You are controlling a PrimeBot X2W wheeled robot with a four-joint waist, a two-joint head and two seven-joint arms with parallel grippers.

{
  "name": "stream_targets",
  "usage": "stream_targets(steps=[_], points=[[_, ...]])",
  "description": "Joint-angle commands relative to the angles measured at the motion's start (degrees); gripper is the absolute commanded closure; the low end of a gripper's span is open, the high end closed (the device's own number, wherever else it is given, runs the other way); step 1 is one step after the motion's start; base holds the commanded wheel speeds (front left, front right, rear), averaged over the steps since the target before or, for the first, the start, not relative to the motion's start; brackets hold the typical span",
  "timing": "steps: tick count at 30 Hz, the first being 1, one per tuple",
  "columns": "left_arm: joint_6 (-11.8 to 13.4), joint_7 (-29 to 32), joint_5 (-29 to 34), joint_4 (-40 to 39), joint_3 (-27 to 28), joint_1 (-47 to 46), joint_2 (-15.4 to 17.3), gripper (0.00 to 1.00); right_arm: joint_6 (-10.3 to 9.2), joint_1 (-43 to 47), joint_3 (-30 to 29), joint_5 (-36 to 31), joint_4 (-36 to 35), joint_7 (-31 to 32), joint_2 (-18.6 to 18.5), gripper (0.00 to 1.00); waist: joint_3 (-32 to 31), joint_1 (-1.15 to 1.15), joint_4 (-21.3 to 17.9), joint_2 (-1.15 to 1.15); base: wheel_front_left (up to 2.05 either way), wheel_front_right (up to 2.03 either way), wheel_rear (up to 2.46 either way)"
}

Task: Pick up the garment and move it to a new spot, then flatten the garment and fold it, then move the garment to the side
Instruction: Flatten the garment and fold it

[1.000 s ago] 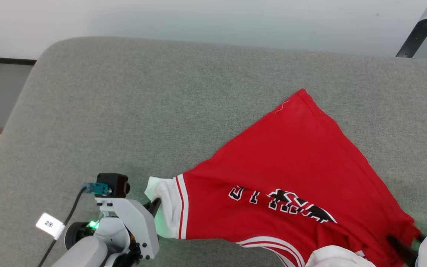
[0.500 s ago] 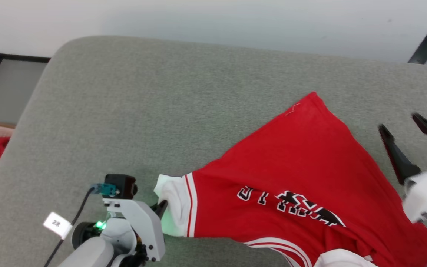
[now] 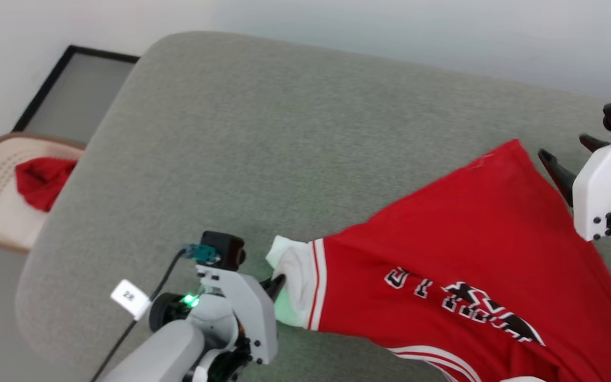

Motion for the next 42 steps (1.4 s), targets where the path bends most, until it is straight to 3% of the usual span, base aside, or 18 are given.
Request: stream_targets(steps=[1,8,17,29,31,42], points=[[-0.42,0.04,0.63,0.36,-0.36,-0.75,-0.67,1.0,-0.05,-1.65,1.46,1.24,2.19,2.14,-0.72,0.0,1.48,0.0,3.03,0.0,0.0,0.0,0.0],[-2.18,-0.52,0.86,2.8,-1.73,-2.98,-3.76,1.0,-0.05,-10.93,7.67,7.76,15.2,16.66,-2.34,0.0,3.48,0.0,6.86,0.0,0.0,0.0,0.0],[-3.93,-1.59,0.93,5.67,-2.79,-4.9,-6.79,1.0,-0.05,-19.63,11.21,7.59,27.86,29.65,-1.9,0.0,5.77,0.0,9.8,0.0,0.0,0.0,0.0],[-5.27,-2.37,0.46,8.42,-3.2,-6.59,-8.72,1.0,-0.06,-23.11,10.27,4.18,39.6,37.35,0.88,0.0,6.89,0.0,10.98,0.0,0.0,0.0,0.0],[-5.34,-2.5,0.44,8.79,-3.16,-6.71,-8.75,1.0,-0.06,-23.35,9.42,3.85,41.06,37.68,1.31,1.0,6.98,0.0,10.97,0.0,0.0,0.0,0.0],[-5.07,-2.14,-0.4,9.91,-2.51,-6.89,-7.88,1.0,-0.07,-26.49,4.89,0.72,44.8,33.09,2.84,1.0,6.02,0.0,9.03,0.0,0.0,0.0,0.0]])
